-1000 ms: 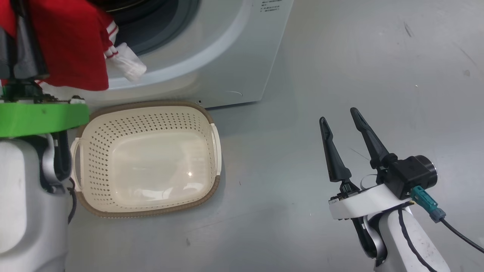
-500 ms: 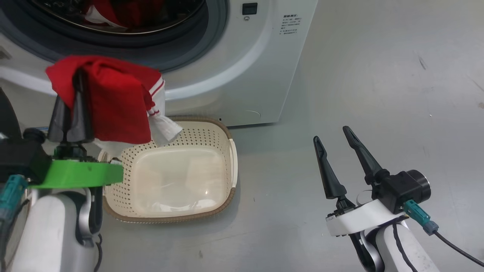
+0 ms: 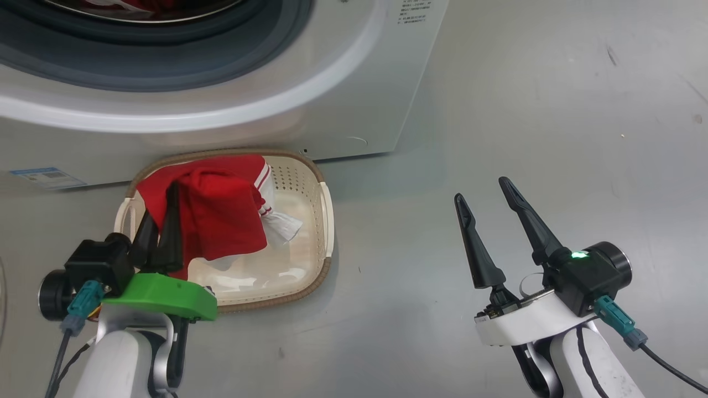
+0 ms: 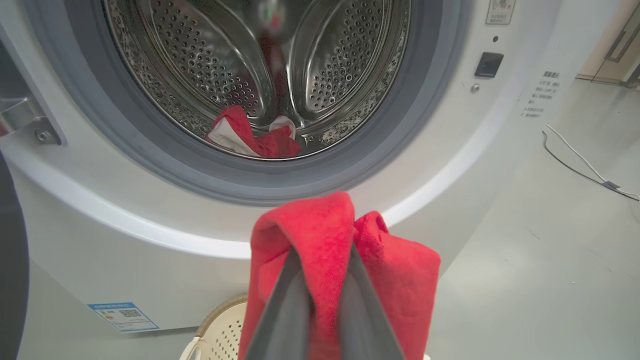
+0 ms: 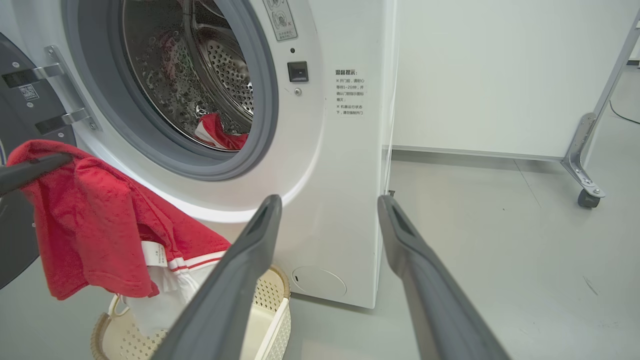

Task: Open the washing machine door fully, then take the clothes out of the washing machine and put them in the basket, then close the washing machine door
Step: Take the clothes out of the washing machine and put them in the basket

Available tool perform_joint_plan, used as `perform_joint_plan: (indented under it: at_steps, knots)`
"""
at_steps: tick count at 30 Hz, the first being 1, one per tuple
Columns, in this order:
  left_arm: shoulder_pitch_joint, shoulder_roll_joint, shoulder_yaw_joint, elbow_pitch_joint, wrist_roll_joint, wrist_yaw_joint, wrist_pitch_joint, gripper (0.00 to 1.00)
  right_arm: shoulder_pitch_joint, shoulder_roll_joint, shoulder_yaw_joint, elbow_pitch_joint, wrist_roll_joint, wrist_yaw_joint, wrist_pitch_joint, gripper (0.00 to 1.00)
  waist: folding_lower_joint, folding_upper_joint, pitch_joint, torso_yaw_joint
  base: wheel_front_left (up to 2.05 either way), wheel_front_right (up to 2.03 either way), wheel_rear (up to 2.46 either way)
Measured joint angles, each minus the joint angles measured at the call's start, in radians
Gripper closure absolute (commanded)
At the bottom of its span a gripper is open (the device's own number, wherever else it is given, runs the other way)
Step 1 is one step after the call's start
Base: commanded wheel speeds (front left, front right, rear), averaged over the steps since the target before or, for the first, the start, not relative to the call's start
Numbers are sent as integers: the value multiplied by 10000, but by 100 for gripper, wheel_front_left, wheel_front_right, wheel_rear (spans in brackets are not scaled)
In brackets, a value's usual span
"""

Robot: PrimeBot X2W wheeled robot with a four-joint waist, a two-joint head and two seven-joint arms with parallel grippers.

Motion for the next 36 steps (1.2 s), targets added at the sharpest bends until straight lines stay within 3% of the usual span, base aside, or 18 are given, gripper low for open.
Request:
perform_joint_plan:
  at_steps: [10,27,36]
  knots:
    - [-133,196,54,1369,6,203,629,100,-251,2,222,-637,-15,-2,0,0,0,0,1022,-551,0,0,0]
    - [-2696,1037,748,3764,8,378,1755,100,-1288,6,700,-1321,849,-107,0,0,0,0,3007,-1763,0,0,0]
    - [-3455,1066,888,5388,-230,374,2054,100,-1824,10,790,-1321,1009,-274,0,0,0,0,3920,-2345,0,0,0]
